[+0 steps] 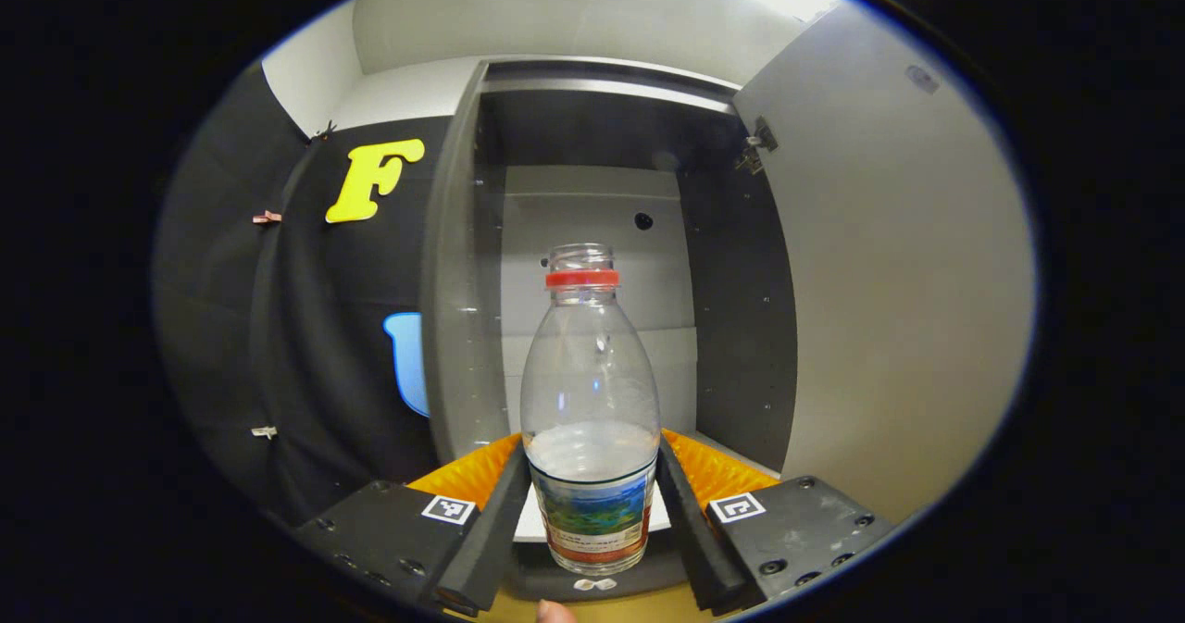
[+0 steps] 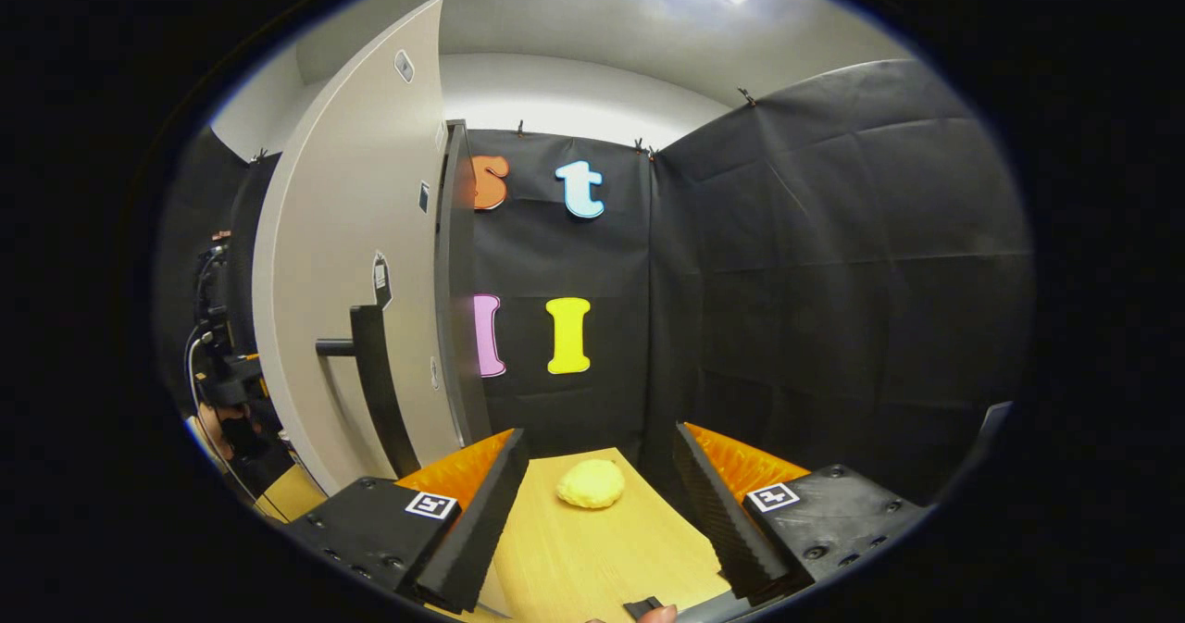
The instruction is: Open the cabinet door with the right hand, grasp the bottle in the cabinet with the left hand and place it on the coaster, then close the cabinet door with the right hand.
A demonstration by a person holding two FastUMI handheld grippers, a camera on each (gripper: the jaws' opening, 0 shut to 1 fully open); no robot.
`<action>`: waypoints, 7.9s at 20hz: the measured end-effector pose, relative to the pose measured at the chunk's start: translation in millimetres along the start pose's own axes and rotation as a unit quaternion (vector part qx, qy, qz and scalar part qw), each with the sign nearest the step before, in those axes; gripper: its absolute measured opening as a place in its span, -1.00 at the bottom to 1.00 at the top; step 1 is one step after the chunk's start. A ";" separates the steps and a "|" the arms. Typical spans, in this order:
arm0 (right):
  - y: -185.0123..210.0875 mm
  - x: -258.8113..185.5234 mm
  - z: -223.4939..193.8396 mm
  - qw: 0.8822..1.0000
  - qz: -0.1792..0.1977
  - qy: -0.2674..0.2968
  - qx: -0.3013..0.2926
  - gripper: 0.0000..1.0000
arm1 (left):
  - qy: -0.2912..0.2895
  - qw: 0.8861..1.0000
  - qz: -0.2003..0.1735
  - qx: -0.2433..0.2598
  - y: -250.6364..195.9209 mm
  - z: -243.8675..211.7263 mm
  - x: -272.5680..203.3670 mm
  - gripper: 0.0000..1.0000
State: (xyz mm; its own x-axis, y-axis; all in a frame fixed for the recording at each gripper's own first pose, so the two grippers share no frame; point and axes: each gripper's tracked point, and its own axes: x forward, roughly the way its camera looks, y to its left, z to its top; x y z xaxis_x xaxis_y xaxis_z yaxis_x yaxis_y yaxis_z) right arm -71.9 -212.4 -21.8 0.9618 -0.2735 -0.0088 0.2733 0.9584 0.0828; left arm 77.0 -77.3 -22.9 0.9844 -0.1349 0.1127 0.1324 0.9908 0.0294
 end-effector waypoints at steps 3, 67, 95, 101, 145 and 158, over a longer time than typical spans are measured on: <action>7.2 -0.6 3.8 1.000 0.004 -0.007 -0.002 0.95 | -0.009 1.000 0.008 -0.004 21.8 -7.9 -32.5 0.53; 26.6 8.5 9.8 1.000 -0.010 -0.012 -0.022 0.92 | 0.083 0.995 0.030 -0.050 54.0 -202.9 -234.6 0.89; 111.1 -21.4 7.1 0.996 0.083 0.010 0.034 0.92 | 0.057 0.994 0.074 -0.057 70.9 -23.2 -211.0 0.89; 159.1 -22.7 0.0 0.989 0.139 0.024 0.051 0.92 | 0.057 0.994 0.082 -0.050 73.0 -24.0 -216.7 0.89; 237.1 -33.7 -38.0 0.983 0.181 0.029 -0.019 0.96 | 0.039 0.995 0.090 -0.032 63.6 7.7 -204.6 0.89; 220.5 -31.1 -41.3 0.984 0.175 0.025 -0.033 0.94 | 0.047 0.995 0.090 -0.021 53.4 3.5 -200.7 0.89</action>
State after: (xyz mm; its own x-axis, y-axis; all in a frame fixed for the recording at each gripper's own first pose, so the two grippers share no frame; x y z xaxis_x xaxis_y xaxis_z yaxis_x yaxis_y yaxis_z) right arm -41.0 10.9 -44.4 0.9963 0.0762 -0.0403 -0.0753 0.9969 0.0243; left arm -113.9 2.6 -40.6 0.9988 0.0454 0.0183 -0.0450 0.9987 -0.0246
